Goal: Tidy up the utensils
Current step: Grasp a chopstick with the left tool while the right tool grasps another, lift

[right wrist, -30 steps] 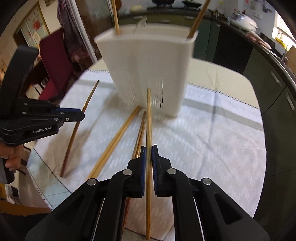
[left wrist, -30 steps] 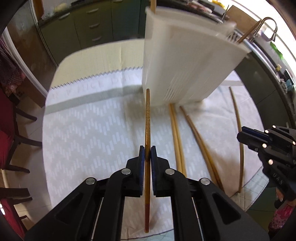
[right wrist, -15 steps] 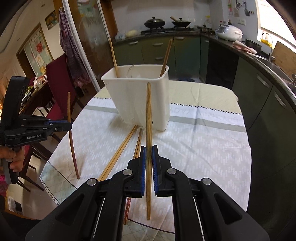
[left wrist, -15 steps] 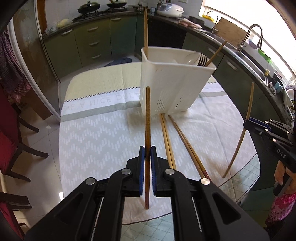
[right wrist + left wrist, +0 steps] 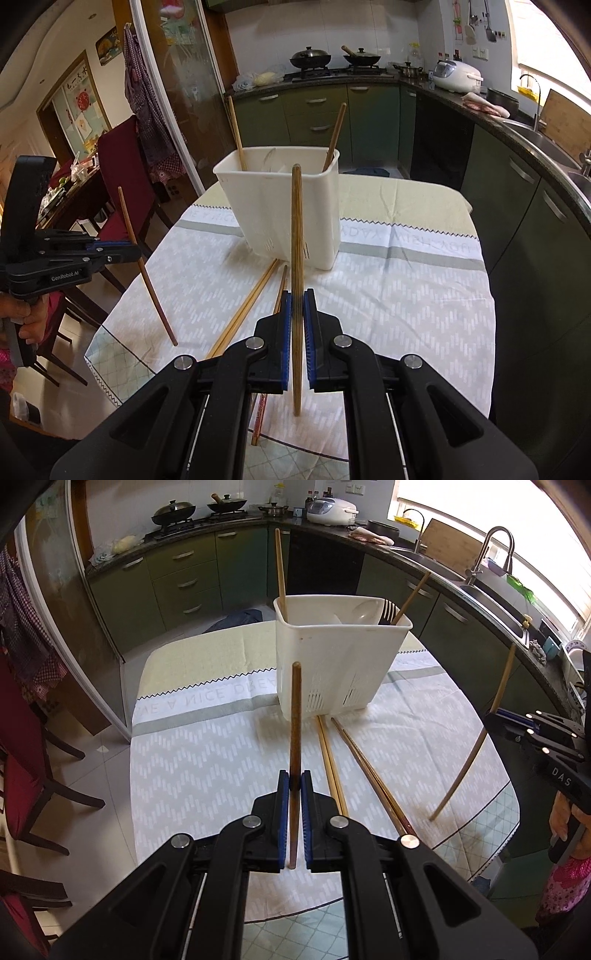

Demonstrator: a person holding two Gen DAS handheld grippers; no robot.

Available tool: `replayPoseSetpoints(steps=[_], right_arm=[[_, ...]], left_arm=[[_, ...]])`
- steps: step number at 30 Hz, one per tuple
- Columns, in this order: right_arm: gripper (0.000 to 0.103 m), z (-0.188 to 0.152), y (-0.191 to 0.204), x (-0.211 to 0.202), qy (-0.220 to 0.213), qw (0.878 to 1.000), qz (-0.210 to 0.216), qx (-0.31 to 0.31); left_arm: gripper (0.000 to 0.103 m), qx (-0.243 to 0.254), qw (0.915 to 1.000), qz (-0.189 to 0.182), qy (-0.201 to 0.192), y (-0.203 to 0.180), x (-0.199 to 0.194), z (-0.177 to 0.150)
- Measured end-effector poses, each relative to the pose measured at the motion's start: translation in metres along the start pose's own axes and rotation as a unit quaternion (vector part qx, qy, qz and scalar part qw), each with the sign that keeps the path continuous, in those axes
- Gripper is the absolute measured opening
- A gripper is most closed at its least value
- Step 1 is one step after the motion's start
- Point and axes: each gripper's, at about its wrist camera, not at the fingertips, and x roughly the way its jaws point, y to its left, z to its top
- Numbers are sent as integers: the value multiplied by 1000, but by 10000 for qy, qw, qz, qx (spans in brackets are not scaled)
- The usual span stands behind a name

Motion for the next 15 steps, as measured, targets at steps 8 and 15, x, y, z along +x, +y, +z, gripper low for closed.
replayPoseSetpoints(steps=[8, 15], right_arm=[[7, 0, 0, -2, -37, 10000, -46, -30], [8, 4, 1, -9, -111, 9999, -41, -58]], left_arm=[[7, 6, 10000, -23, -6, -1, -2, -1], [7, 74, 9999, -35, -91, -4, -11, 0]])
